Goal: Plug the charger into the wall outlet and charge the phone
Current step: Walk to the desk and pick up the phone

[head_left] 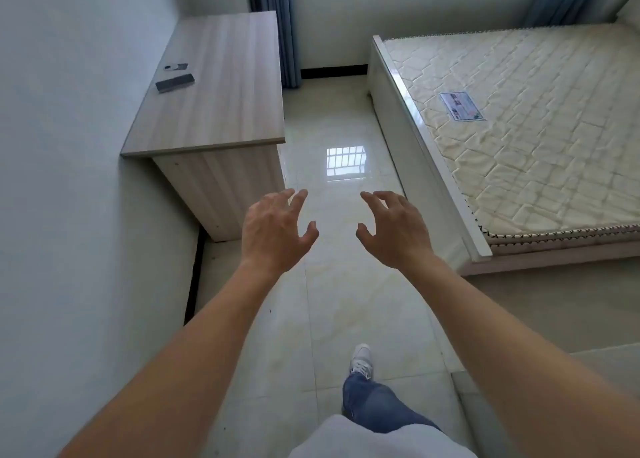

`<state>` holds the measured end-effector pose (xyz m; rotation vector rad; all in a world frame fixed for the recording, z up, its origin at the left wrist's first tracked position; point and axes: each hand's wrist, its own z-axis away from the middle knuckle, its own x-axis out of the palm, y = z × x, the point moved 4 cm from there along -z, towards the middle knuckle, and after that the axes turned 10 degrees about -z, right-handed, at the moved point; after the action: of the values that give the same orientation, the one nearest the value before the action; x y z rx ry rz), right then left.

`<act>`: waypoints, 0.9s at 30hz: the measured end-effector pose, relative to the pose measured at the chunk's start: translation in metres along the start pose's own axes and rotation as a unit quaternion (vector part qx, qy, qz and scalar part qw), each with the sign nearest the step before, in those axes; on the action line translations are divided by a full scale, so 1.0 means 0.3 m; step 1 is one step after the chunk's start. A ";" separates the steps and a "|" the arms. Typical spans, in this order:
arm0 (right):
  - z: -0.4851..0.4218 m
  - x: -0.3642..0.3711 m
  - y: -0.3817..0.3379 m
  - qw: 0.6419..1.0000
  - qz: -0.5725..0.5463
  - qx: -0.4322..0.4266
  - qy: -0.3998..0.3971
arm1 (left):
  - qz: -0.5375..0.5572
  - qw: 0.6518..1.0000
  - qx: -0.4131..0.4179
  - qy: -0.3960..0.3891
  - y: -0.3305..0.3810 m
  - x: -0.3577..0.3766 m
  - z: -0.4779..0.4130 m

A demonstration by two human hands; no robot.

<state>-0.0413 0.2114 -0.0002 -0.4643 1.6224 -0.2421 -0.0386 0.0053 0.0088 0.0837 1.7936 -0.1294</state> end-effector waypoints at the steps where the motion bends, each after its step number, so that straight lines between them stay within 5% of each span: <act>1: -0.042 -0.006 0.028 1.000 -0.002 -0.005 -0.001 | 0.009 1.000 0.004 -0.013 0.014 0.013 -0.047; 27: -0.978 -0.012 0.473 0.999 -0.021 0.016 -0.020 | -0.017 0.999 -0.009 -0.048 0.191 0.300 -1.032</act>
<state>-0.3524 0.3055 -0.0245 -0.4765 1.5680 -0.2882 -0.3506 0.1020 -0.0129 0.0347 1.7011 -0.1395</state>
